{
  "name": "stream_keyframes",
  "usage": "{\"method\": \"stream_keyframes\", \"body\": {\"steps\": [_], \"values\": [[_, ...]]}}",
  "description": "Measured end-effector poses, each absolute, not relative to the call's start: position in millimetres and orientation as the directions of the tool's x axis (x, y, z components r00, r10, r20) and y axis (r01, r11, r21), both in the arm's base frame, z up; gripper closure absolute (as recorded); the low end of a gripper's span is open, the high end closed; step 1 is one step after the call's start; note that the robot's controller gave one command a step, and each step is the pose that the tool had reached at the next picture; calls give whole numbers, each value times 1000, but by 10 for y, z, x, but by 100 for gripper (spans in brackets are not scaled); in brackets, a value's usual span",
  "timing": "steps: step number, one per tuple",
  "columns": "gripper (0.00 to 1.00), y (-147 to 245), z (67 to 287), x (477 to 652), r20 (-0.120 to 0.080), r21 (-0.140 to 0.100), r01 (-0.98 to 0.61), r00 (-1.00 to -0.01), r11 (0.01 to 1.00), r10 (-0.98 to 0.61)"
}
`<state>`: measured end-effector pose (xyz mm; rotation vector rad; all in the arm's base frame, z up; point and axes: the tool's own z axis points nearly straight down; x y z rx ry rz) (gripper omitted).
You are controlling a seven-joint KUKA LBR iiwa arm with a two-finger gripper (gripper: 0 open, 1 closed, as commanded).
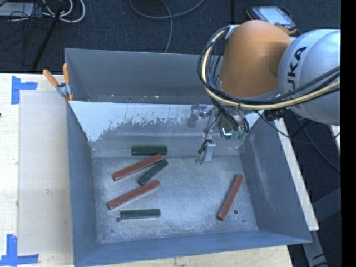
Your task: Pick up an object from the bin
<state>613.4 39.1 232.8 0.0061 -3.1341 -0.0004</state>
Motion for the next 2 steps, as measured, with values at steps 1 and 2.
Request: {"method": "stream_keyframes", "body": {"steps": [1, 2], "values": [[0, 390, 2371, 6148, 0, 1, -3, -1000, 1000, -3], [0, 738, 1980, 5998, -5, -1, -73, -997, 997, -73]]}}
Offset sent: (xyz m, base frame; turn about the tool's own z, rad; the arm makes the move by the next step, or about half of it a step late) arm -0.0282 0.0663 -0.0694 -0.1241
